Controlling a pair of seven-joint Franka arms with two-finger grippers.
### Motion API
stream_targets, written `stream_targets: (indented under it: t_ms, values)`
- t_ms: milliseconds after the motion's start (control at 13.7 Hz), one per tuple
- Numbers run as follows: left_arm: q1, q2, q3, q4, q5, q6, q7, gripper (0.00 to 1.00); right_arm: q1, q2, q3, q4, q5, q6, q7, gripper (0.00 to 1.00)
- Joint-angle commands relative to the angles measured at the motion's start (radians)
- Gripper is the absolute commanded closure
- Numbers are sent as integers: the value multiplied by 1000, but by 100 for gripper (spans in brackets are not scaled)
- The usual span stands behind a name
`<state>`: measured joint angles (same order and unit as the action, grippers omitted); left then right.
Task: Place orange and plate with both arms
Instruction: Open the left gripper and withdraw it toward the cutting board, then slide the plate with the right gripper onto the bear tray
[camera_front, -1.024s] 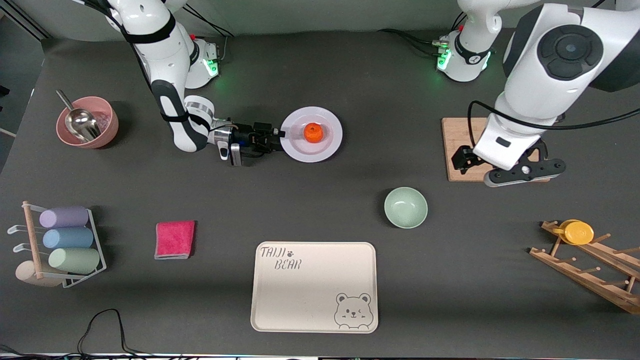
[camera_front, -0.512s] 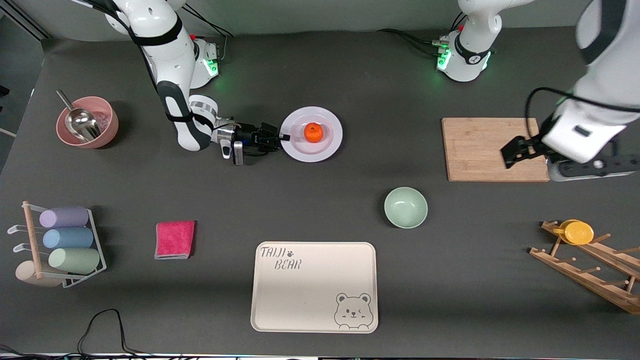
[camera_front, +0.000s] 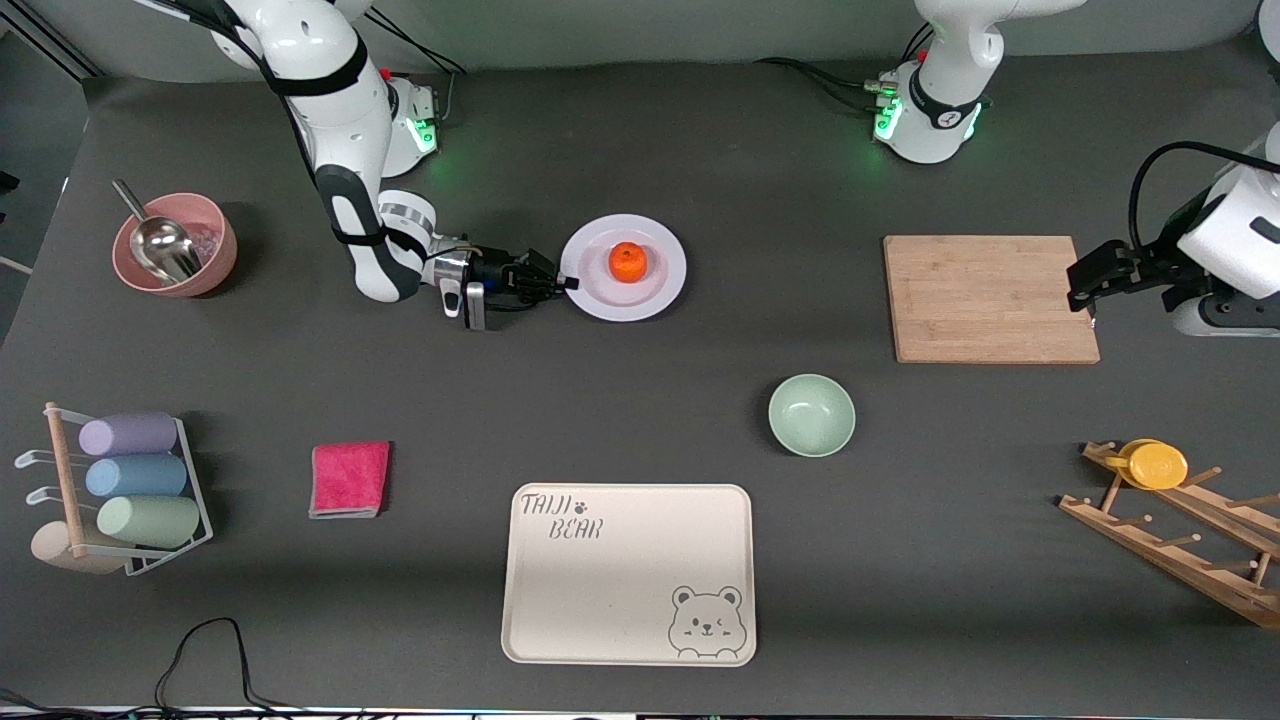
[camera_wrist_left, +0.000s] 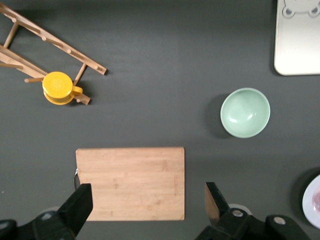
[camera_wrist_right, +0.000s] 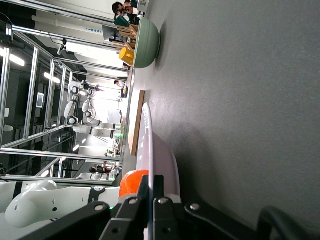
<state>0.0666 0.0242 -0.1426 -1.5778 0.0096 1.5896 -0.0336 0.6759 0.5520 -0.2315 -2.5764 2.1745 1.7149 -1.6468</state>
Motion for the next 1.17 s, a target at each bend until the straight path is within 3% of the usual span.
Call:
stream_targets:
  t_ms: [0,659,1098]
  values:
    - [-31,8,21,48,-13,-59,47,0,14,62,0,22,41,-47,16,100]
    - [-53,43,5,52,12,-74,41,0,-32,11,-5,70,-34,-129,363,100]
    - [-57,49,6,51,9,-69,29,0,-157,22,-9,384,-130,-31,597,100]
